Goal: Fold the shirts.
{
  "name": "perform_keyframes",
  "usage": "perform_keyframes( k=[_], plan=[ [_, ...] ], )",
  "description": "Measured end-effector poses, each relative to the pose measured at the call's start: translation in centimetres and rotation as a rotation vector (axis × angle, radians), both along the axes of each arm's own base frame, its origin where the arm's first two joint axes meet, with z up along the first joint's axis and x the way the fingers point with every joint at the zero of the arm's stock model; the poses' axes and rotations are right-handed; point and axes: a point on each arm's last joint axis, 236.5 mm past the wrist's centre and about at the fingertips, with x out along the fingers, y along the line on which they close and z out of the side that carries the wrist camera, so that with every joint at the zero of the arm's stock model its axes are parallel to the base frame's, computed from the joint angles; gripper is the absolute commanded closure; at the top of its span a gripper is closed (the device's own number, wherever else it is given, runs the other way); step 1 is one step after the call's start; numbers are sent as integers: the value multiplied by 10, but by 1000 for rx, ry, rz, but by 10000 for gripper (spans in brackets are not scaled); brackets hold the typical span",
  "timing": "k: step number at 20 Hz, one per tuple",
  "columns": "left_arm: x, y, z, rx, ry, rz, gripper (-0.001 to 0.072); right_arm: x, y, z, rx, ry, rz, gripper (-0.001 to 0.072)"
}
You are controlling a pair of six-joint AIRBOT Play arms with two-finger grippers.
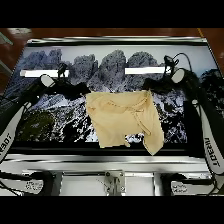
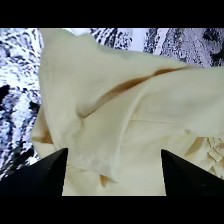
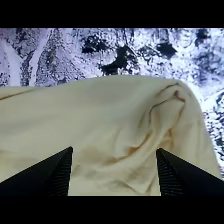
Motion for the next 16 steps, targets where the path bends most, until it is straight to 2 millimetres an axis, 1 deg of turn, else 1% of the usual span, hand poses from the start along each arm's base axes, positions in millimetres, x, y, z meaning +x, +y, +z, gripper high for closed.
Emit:
perform_keyframes(
  k=[1, 2, 3, 4, 5, 6, 7, 8, 11, 13, 15, 16],
  plan=[
    [-3, 12, 2, -1, 30, -6, -3, -9, -14, 10, -45, 6, 31, 83],
    [-8, 26, 5, -3, 58, -12, 23, -21, -37, 17, -112, 30, 50, 83],
    [-16, 40, 8, -1, 88, -22, 115, -39, -68, 20, -186, 77, 51, 83],
    [-27, 50, 8, 9, 121, -41, 159, -60, -98, 18, -235, 140, 31, 83],
    [-40, 57, 6, 15, 156, -61, 162, -84, -124, 14, -251, 209, 0, 82],
    [-55, 62, 2, 18, 192, -79, 95, -112, -145, 7, -223, 279, -47, 81],
    [-66, 62, -5, 15, 217, -86, -11, -139, -155, -3, -157, 341, -93, 81],
    [-79, 55, -14, -4, 246, -97, -11, -162, -157, -13, -81, 387, -128, 81],
    [-116, 14, -44, -86, 321, -151, -10, -213, -139, -42, 154, 460, -205, 81],
    [-133, -14, -65, -110, 345, -171, -9, -234, -123, -57, 252, 495, -223, 81],
    [-145, -37, -80, -120, 362, -194, -8, -245, -113, -67, 308, 508, -235, 81],
    [-148, -45, -86, -122, 366, -201, -7, -248, -111, -70, 323, 508, -239, 81]
  ],
)
